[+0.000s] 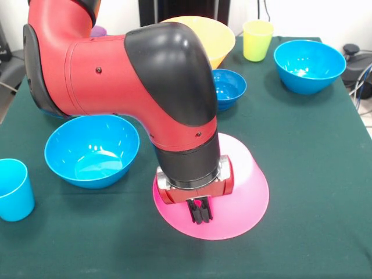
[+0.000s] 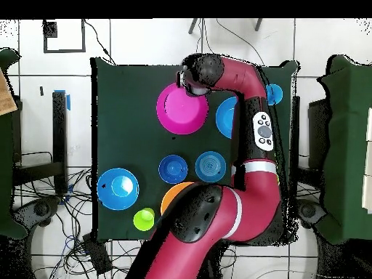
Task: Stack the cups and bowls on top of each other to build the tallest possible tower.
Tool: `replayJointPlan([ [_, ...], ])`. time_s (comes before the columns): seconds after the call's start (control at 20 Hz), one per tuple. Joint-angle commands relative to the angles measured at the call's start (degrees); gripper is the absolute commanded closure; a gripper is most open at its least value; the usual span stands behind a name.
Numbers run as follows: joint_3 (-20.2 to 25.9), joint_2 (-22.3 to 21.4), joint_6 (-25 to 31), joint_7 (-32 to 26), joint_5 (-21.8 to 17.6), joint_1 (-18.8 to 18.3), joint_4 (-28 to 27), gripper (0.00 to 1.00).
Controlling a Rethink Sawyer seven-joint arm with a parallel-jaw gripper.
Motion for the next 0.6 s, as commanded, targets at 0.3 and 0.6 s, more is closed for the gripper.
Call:
replayJointPlan([
  [0.3,1.8,1.0,10.3,-22.0,-2.4,-0.6,5.8,1.0],
  [0.6,2.1,1.0,11.1,-22.6,-2.4,-0.9,6.5,1.0],
])
